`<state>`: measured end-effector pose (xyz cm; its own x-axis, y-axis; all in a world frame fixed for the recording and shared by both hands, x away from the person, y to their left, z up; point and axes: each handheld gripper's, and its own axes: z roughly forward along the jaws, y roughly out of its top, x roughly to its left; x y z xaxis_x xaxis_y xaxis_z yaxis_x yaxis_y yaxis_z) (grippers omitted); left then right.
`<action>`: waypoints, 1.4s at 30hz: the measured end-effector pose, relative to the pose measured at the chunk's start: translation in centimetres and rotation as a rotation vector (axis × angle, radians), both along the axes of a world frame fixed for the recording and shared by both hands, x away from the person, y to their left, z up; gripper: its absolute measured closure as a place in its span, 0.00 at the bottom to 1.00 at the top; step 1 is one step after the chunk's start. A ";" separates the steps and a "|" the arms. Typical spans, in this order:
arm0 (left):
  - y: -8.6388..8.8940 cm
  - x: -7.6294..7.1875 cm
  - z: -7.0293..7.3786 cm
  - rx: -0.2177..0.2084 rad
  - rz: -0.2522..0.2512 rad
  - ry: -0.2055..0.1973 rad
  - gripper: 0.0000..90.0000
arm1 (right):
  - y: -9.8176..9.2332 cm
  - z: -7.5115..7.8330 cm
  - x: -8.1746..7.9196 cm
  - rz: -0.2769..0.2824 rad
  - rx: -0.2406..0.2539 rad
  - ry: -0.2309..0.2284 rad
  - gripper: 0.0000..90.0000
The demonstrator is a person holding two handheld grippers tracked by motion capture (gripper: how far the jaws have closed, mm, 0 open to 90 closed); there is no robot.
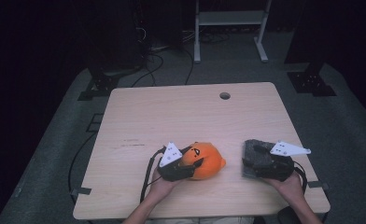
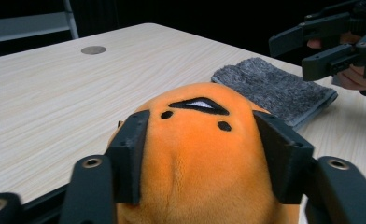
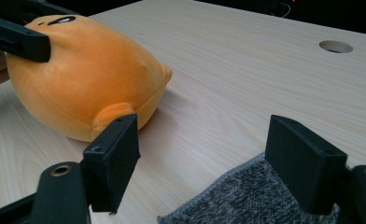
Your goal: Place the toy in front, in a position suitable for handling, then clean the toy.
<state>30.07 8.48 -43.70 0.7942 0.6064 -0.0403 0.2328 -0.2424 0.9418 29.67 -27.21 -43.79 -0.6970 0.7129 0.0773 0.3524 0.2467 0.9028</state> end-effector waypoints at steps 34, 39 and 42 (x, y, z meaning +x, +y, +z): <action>2.1 -0.3 1.5 -0.017 0.010 -0.060 0.13 | -3.9 -0.2 1.3 -0.150 0.016 0.009 0.29; 2.1 -0.1 1.4 -0.009 0.021 -0.061 0.13 | -4.8 -0.7 2.3 -0.171 -0.013 0.031 0.37; 2.1 -0.1 1.4 -0.003 0.025 -0.060 0.13 | -5.1 -1.0 2.6 -0.169 -0.062 0.056 0.39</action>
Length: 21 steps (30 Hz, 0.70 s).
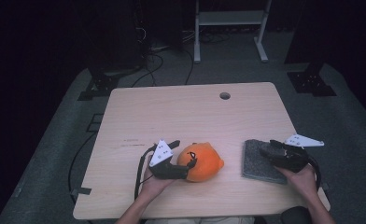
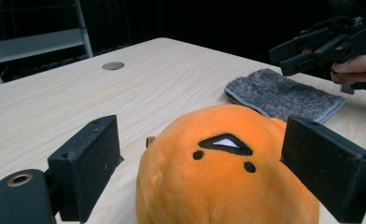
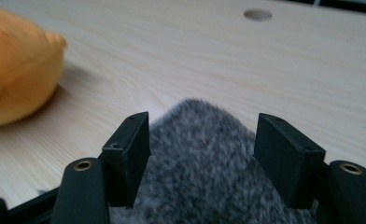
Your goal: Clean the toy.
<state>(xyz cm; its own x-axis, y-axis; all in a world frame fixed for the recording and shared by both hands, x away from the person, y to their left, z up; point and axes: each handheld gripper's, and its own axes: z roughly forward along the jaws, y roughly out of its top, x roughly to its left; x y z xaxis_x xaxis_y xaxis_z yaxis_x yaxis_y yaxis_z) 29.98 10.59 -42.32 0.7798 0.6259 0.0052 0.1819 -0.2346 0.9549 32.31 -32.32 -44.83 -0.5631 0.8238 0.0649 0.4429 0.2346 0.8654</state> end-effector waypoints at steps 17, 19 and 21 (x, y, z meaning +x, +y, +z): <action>0.0 0.3 -0.1 0.018 -0.002 -0.002 0.13 | 1.4 -2.5 2.7 0.031 -0.159 0.191 0.37; 0.0 0.2 -0.1 0.019 -0.003 -0.001 0.13 | 1.5 -2.7 2.8 0.030 -0.171 0.201 0.36; 0.1 0.2 -0.1 0.020 -0.006 0.003 0.13 | 1.7 -3.0 2.7 0.026 -0.182 0.179 0.39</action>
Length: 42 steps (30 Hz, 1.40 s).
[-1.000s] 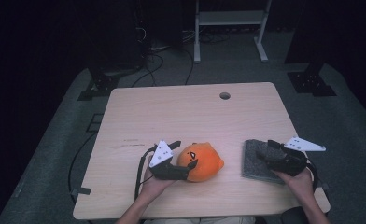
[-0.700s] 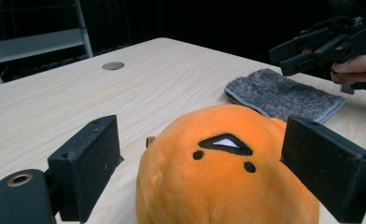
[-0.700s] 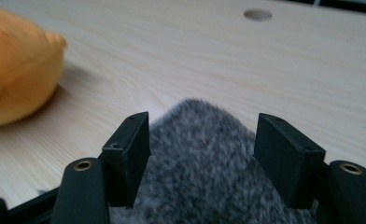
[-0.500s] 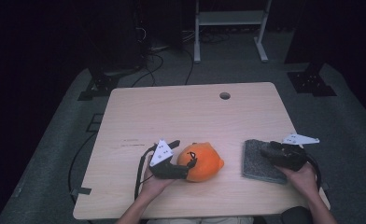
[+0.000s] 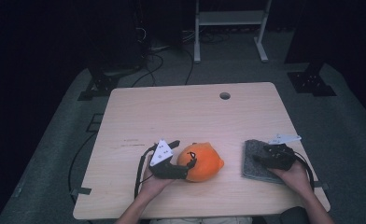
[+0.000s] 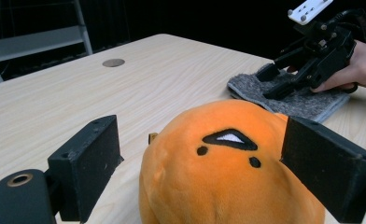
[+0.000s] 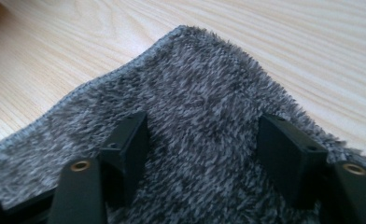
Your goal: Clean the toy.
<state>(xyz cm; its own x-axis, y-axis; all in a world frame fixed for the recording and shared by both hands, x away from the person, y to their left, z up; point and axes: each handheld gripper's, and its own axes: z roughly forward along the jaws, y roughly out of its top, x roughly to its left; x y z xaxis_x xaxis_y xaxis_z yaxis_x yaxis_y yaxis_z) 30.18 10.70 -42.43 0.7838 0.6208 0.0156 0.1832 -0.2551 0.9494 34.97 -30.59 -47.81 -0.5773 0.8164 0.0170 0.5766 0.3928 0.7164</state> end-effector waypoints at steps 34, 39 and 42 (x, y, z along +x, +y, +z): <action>0.9 0.5 -0.6 0.082 -0.193 0.092 0.26 | 5.5 8.2 -4.9 0.380 0.305 -0.199 0.89; 0.1 0.3 -1.0 0.130 -0.223 0.087 0.32 | 10.0 6.7 -5.2 0.471 0.254 -0.184 0.88; 0.3 0.4 -1.2 0.150 -0.223 0.083 0.35 | 11.7 5.6 -4.9 0.458 0.185 -0.201 0.88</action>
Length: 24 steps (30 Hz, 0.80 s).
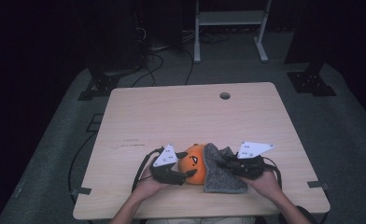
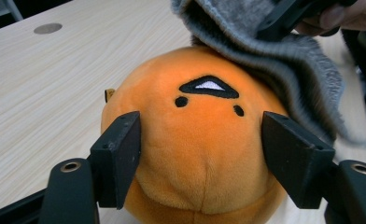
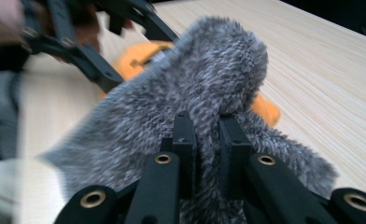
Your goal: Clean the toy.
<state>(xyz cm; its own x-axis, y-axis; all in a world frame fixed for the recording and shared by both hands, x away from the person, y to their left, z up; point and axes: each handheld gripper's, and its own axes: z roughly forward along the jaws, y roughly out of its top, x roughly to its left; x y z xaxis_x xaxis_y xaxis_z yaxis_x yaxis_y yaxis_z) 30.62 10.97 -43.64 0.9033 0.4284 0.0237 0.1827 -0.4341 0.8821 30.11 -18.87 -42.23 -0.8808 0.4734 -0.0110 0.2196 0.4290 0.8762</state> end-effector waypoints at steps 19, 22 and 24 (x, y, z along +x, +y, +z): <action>0.5 1.0 -0.4 -0.033 0.014 0.037 0.37 | -2.0 -1.7 0.7 -0.121 -0.040 0.038 0.89; 0.1 1.2 -0.4 -0.028 0.033 0.031 0.37 | -1.6 -1.6 -0.1 -0.057 0.008 0.041 0.89; -0.1 1.5 -0.5 -0.041 0.048 0.044 0.37 | -0.1 -1.0 -0.7 -0.007 0.028 0.009 0.89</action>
